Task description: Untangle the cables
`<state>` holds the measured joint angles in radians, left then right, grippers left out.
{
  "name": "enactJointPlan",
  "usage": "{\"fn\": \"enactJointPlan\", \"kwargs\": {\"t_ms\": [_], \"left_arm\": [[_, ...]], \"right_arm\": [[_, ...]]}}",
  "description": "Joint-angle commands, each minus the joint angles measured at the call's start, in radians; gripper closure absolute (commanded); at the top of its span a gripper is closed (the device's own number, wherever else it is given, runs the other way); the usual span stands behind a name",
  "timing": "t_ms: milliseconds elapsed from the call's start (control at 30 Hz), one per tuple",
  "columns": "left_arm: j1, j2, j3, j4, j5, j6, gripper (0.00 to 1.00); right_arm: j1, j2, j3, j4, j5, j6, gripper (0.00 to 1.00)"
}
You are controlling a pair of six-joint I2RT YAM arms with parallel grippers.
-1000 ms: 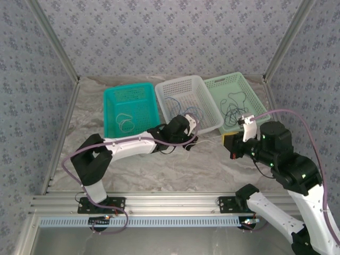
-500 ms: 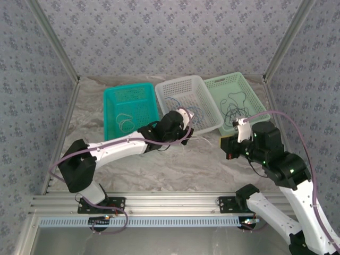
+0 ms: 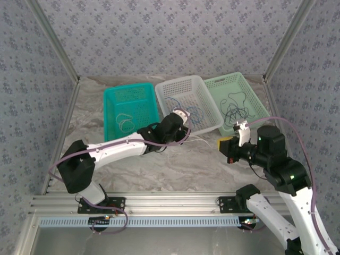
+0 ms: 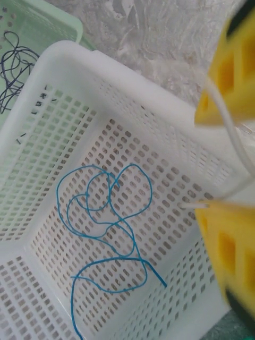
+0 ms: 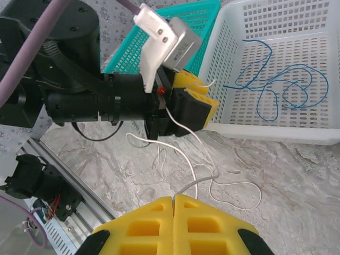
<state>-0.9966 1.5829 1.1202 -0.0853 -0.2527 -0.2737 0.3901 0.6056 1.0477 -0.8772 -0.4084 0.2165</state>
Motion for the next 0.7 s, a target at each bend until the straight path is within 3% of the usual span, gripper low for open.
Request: {"fn": "enactJointPlan", "kwargs": {"t_ms": [0,33,100,300,667], "left_arm": [[-0.016,-0.076,-0.044,0.015,-0.056,0.006,0.2],[-0.017,-0.09,-0.061,0.026,-0.051,0.009,0.17],[-0.019,-0.128,-0.104,0.055,-0.029,0.014,0.01],[-0.02,-0.189,-0.187,0.05,-0.015,0.001,0.01],[-0.02,-0.313,-0.256,-0.044,-0.223,-0.147,0.0]], "right_arm": [[-0.02,-0.006,0.024,0.028,0.028,-0.01,1.0],[-0.028,-0.008,0.035,0.029,0.037,-0.011,1.0],[-0.043,-0.01,0.059,0.045,0.032,-0.008,1.0],[-0.057,-0.005,0.096,0.038,0.041,-0.008,1.0],[-0.065,-0.007,0.061,0.085,0.052,0.032,1.0]]}}
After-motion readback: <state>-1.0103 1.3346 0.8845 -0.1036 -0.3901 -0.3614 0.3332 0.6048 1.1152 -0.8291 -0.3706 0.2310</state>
